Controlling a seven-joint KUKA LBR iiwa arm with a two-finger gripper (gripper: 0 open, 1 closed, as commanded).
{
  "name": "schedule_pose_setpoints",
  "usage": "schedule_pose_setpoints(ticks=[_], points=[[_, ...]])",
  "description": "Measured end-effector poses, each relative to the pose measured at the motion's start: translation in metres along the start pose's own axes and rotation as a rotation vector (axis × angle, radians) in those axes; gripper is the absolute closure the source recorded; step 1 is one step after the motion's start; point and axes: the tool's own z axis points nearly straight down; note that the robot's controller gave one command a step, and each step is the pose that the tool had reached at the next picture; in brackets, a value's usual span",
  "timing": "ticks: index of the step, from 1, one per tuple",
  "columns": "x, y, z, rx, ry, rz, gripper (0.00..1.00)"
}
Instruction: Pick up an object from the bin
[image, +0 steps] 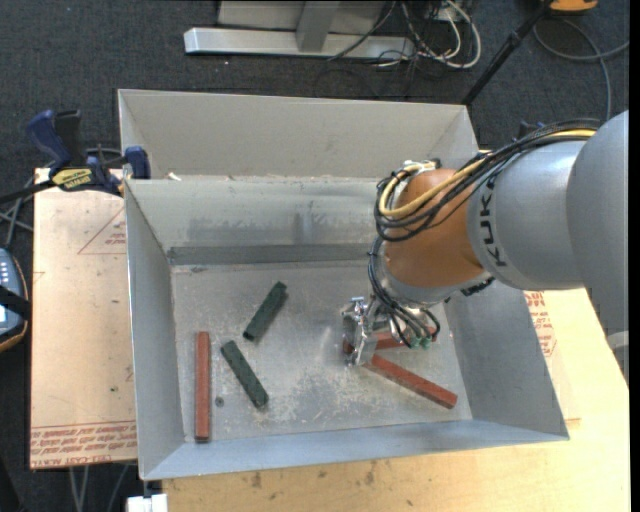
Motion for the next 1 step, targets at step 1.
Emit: schedule_pose_setpoints(ticks=[1], points=[[0.0007, -0.0003, 0.0013, 0.000, 0.002, 0.000, 0.00]])
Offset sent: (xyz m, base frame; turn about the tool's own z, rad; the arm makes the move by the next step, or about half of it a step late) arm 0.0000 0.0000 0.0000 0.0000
